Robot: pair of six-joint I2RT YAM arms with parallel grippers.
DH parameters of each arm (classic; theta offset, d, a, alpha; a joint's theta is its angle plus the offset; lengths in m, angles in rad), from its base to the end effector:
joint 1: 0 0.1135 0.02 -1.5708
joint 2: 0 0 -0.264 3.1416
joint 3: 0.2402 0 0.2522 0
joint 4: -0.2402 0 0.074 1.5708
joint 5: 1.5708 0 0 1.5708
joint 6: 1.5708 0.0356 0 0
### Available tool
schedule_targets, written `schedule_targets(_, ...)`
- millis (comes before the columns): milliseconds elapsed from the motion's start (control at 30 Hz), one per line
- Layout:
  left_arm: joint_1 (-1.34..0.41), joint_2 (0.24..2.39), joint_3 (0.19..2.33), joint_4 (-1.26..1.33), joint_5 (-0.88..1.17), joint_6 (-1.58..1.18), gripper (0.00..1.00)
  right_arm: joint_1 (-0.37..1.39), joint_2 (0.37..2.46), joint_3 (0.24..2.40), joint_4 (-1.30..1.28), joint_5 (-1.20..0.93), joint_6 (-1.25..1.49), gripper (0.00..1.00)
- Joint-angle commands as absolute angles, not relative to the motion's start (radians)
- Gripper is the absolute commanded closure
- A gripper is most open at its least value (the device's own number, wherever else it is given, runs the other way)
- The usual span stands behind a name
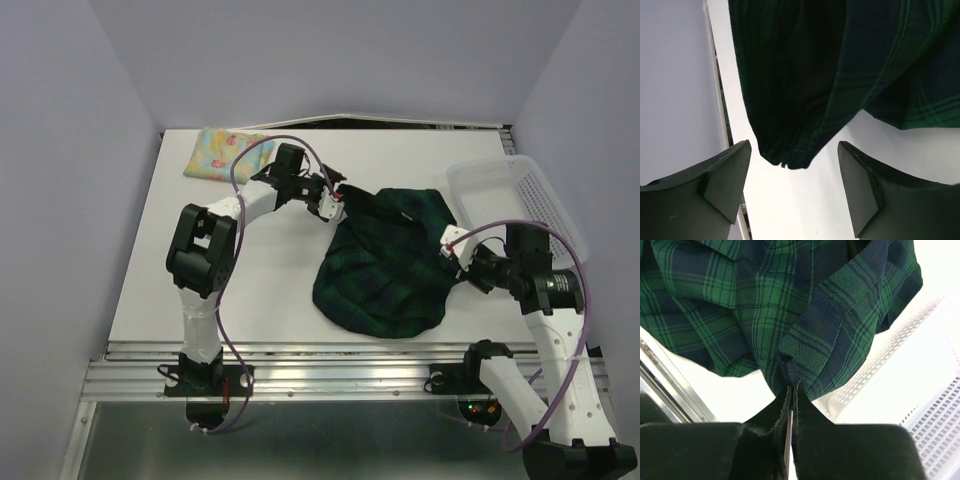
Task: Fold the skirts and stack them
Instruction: Flatten the skirt out
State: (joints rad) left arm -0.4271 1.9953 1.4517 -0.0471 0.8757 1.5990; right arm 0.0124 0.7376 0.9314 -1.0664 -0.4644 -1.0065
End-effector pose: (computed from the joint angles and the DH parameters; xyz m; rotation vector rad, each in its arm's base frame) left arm 0.3981 -0.2112 0.2248 1.8454 0.5973 -0.1789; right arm 0.1213 0.0174 0.3160 -1.3047 1.9263 0.0795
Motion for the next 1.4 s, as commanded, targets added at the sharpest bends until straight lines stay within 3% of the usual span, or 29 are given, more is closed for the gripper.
schedule_targets(0,-0.442,1.993,1.506,-0.04,0.94,1.606,0.21,0.008,0.721,0.923,-1.037,-0.437,-1.002,0.99)
schedule_targets(67,-0.452,1.991,1.502,-0.041,0.939,1.614,0.27,0.008,0.716,0.922,-1.029,-0.436,-0.988,0.99)
schedule_targets(100,-0.457,1.993,1.502,-0.043,0.939,1.617,0.39,0.008,0.715,0.92,-1.026,-0.434,-0.983,0.99)
schedule_targets(200,-0.462,2.002,1.516,-0.083,0.936,1.634,0.49,0.008,0.712,0.922,-1.016,-0.425,-0.973,0.99)
schedule_targets(300,-0.465,2.003,1.528,-0.113,0.93,1.652,0.66,0.008,0.704,0.927,-1.006,-0.396,-0.95,0.99)
schedule_targets(333,-0.465,1.993,1.537,-0.118,0.925,1.628,0.8,0.008,0.698,0.928,-0.997,-0.388,-0.937,0.99)
schedule_targets(433,-0.454,1.956,1.54,-0.108,0.917,1.547,1.0,0.008,0.692,0.933,-0.93,-0.351,-0.853,0.99)
schedule_targets(667,-0.241,1.787,1.719,-0.067,0.89,0.89,1.0,0.008,0.845,1.104,-0.568,-0.301,-0.61,0.99)
schedule_targets(900,-0.115,1.556,1.752,-0.116,0.727,0.799,1.0,-0.002,1.083,1.362,-0.307,-0.354,-0.332,0.99)
schedule_targets(1067,-0.071,1.369,1.621,-0.204,0.649,0.977,1.0,-0.011,1.158,1.482,-0.256,-0.39,-0.31,0.99)
schedule_targets(1200,-0.052,1.241,1.491,-0.143,0.618,0.945,1.0,-0.011,1.147,1.483,-0.252,-0.368,-0.331,0.99)
schedule_targets(1367,-0.052,1.241,1.445,-0.11,0.56,0.816,1.0,-0.011,1.189,1.45,-0.187,-0.38,-0.318,0.99)
